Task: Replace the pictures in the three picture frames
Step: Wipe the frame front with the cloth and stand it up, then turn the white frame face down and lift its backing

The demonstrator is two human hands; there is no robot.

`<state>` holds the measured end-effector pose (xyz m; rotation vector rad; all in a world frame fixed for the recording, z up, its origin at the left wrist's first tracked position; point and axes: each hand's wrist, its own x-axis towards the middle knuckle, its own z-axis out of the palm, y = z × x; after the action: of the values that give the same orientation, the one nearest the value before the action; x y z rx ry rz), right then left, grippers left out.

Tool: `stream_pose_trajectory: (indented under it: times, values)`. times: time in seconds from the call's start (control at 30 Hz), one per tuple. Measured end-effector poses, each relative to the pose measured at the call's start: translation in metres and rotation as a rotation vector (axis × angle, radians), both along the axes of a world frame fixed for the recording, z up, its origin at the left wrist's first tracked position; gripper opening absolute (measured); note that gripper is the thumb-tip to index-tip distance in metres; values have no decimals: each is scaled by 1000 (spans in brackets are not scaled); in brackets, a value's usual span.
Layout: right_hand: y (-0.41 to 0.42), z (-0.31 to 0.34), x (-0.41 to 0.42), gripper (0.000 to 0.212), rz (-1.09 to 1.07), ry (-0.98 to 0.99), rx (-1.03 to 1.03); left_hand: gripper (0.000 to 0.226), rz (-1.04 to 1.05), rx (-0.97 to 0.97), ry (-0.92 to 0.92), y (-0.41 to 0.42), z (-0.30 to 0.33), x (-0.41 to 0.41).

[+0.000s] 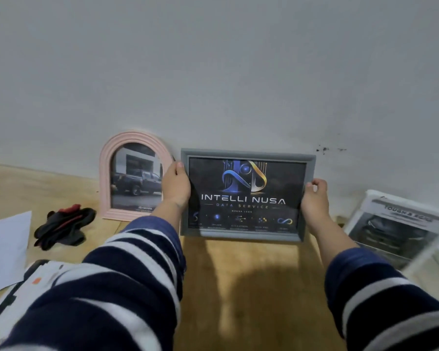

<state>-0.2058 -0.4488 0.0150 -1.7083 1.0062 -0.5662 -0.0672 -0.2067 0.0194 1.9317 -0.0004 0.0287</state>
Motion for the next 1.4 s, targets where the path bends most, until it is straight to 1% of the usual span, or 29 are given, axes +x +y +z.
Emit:
stream_pose_trajectory:
  times: [0.13,0.27,0.37,0.5,0.6,0.67,0.73,0.8,0.87,1.0,1.07,1.13,1.23,1.33,1.4]
  values:
    - [-15,-15,-4,28,-28,-17,59,36,-32,-26,12,-28,-7,3]
    - [-23,-29,1,24,-57,-58,125,35,-4,-51,25,-41,-14,5]
    - [-26,-35,4,25,-68,-68,161,35,4,-78,40,-45,-17,5]
    - [-27,-38,6,28,-84,-54,173,46,-59,-83,87,-48,-16,2]
    - [-27,-39,6,37,-76,9,119,51,-54,-16,33,-48,-18,2]
    - [-26,-42,6,44,-61,96,85,55,-3,117,7,-49,-19,-2]
    - [-23,-44,3,53,-55,205,103,57,56,263,-7,-52,-19,-12]
    - [-17,-43,-3,60,-45,321,122,57,119,351,-15,-54,-17,-24]
    - [-7,-41,-12,58,-11,360,156,56,134,408,-8,-57,-14,-36]
    - [7,-43,-41,44,77,341,245,47,-30,435,19,-70,-19,-62]
    - [7,-43,-63,43,91,339,255,41,-130,467,33,-83,-22,-77]
    - [-1,-45,-88,47,88,350,258,35,-242,481,45,-101,-22,-96]
    - [-17,-49,-128,45,38,332,266,32,-386,439,75,-132,-22,-123]
    - [-44,-46,-168,40,-114,280,276,31,-516,327,103,-165,-23,-148]
    - [-64,-43,-187,35,-213,236,247,32,-586,247,130,-183,-23,-162]
